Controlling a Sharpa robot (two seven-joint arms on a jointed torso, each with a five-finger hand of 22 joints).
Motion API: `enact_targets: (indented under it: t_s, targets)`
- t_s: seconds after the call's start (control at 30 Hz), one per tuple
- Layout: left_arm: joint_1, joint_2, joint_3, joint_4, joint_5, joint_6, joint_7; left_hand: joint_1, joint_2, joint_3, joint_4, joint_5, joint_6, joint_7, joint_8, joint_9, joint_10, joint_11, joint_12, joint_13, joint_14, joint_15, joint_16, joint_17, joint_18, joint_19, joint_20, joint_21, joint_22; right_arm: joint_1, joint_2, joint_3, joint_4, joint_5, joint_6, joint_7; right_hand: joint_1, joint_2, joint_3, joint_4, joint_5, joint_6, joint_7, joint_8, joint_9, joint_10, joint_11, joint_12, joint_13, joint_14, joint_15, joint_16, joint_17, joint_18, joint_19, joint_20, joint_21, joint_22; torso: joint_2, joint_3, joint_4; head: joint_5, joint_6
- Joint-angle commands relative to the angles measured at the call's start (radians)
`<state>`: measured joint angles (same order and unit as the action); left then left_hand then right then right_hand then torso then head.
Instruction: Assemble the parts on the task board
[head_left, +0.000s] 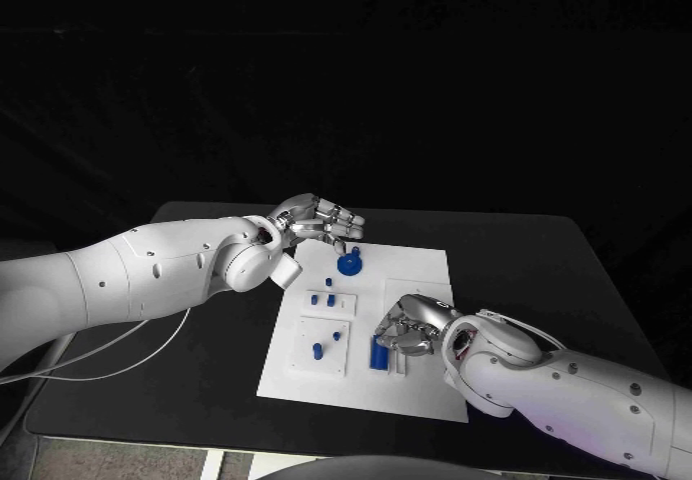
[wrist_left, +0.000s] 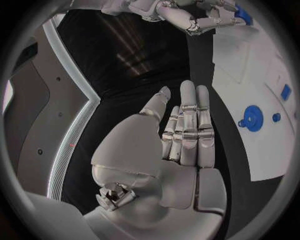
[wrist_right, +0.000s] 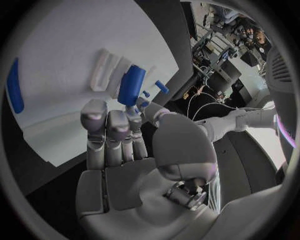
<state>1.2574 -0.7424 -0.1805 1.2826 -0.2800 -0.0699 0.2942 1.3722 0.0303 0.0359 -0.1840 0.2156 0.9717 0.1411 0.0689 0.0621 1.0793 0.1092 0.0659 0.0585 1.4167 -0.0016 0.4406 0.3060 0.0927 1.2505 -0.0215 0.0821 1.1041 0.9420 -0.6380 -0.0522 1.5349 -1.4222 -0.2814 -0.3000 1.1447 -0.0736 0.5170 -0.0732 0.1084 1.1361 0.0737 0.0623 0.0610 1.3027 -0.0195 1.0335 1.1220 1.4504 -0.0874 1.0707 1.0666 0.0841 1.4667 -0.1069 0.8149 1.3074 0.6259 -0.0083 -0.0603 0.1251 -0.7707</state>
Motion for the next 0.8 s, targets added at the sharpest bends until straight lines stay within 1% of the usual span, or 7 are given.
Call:
enact_targets:
  t_s: [0.03, 0.37, 0.5, 0.53, 0.6, 0.67, 0.8]
  targets:
    - [0.001, 0.002, 0.001, 0.001, 0.007, 0.012, 0.013, -0.001, 0.006, -0.004, 0.0, -0.002, 0.0, 0.007, -0.002, 0.001, 0.003, 0.0, -0.003, -0.001, -0.005, 0.0, 0.006, -0.001, 0.0, 0.003, 0.002, -0.003, -0.001, -0.007, 0.0, -0.004, -0.005, -0.034, 0.034, -0.03, 0.0, 0.018, 0.02, -0.011, -0.01, 0.013, 0.0, 0.001, 0.002, -0.003, -0.008, 0.004, 0.002, 0.003, -0.002, 0.005, 0.002, -0.007, 0.045, -0.002, 0.006, 0.098, 0.0, 0.0001, -0.0002, -0.001, -0.002]
    - [0.001, 0.003, 0.001, 0.0, 0.007, 0.014, 0.012, -0.001, 0.007, -0.004, 0.001, -0.002, -0.001, 0.007, -0.003, 0.001, 0.003, 0.0, -0.003, -0.001, -0.005, 0.001, 0.006, -0.002, 0.0, 0.003, 0.002, -0.003, -0.002, -0.011, 0.002, -0.004, -0.014, -0.048, 0.03, -0.036, 0.012, 0.044, 0.036, -0.067, -0.043, 0.045, -0.006, 0.001, 0.003, 0.0, -0.011, 0.004, 0.002, 0.003, -0.004, 0.006, 0.004, -0.011, 0.044, -0.005, 0.01, 0.098, 0.0, 0.0003, 0.0001, 0.001, -0.004]
    - [0.001, 0.003, 0.001, -0.001, 0.007, 0.015, 0.011, -0.001, 0.007, -0.004, 0.001, -0.002, -0.001, 0.007, -0.003, 0.001, 0.003, 0.0, -0.003, -0.001, -0.005, 0.001, 0.006, -0.002, 0.0, 0.003, 0.002, -0.003, -0.002, -0.012, 0.004, -0.004, -0.018, -0.049, 0.024, -0.025, 0.017, 0.053, 0.044, -0.078, -0.055, 0.044, -0.004, 0.0, 0.002, -0.002, -0.01, 0.002, 0.002, 0.002, -0.004, 0.005, 0.005, -0.011, 0.043, -0.005, 0.011, 0.099, 0.001, 0.0, 0.0006, 0.0, 0.0]
    - [0.001, 0.003, 0.001, -0.001, 0.007, 0.015, 0.011, -0.001, 0.007, -0.004, 0.001, -0.002, -0.001, 0.007, -0.003, 0.001, 0.003, 0.0, -0.003, -0.001, -0.005, 0.001, 0.006, -0.002, 0.0, 0.003, 0.002, -0.003, -0.002, -0.013, 0.005, -0.004, -0.019, -0.047, 0.022, -0.02, 0.019, 0.057, 0.047, -0.08, -0.057, 0.042, -0.003, 0.0, 0.002, -0.002, -0.009, 0.001, 0.002, 0.002, -0.004, 0.005, 0.005, -0.011, 0.042, -0.006, 0.01, 0.098, 0.0, 0.0001, 0.0007, -0.001, -0.006]
    - [0.001, 0.003, 0.001, -0.001, 0.007, 0.016, 0.011, -0.001, 0.007, -0.004, 0.001, -0.002, -0.001, 0.007, -0.003, 0.001, 0.003, 0.0, -0.003, -0.001, -0.005, 0.001, 0.006, -0.002, 0.0, 0.003, 0.002, -0.003, -0.002, -0.013, 0.006, -0.004, -0.02, -0.044, 0.012, -0.011, 0.019, 0.058, 0.049, -0.081, -0.059, 0.03, 0.0, 0.0, 0.002, -0.002, -0.007, 0.001, 0.002, 0.002, -0.004, 0.005, 0.007, -0.012, 0.042, -0.007, 0.012, 0.099, 0.0, 0.0003, 0.0004, 0.0, -0.007]
    - [0.001, 0.004, 0.001, -0.001, 0.007, 0.016, 0.011, -0.001, 0.007, -0.004, 0.001, -0.002, -0.001, 0.007, -0.003, 0.001, 0.003, 0.0, -0.003, -0.001, -0.005, 0.001, 0.006, -0.002, 0.0, 0.003, 0.002, -0.003, -0.002, -0.013, 0.006, -0.004, -0.02, -0.04, -0.007, 0.001, 0.014, 0.046, 0.041, -0.084, -0.056, 0.028, 0.0, 0.0, 0.002, -0.001, -0.006, 0.002, 0.003, 0.002, -0.003, 0.005, 0.007, -0.012, 0.042, -0.006, 0.011, 0.099, 0.0, 0.0005, 0.0002, 0.0, -0.006]
    - [0.001, 0.005, 0.001, -0.002, 0.007, 0.017, 0.011, -0.002, 0.007, -0.004, 0.002, -0.002, -0.003, 0.007, -0.003, 0.001, 0.002, 0.0, -0.003, -0.001, -0.006, 0.001, 0.006, -0.002, 0.0, 0.003, 0.002, -0.004, -0.003, -0.013, 0.004, -0.004, -0.02, -0.03, -0.058, 0.024, -0.005, -0.009, -0.034, -0.053, -0.055, -0.001, 0.005, -0.001, 0.001, 0.0, -0.003, 0.002, 0.001, 0.003, 0.0, 0.005, 0.008, -0.008, 0.044, -0.003, 0.013, 0.099, 0.0, -0.0002, -0.0009, 0.0, -0.006]
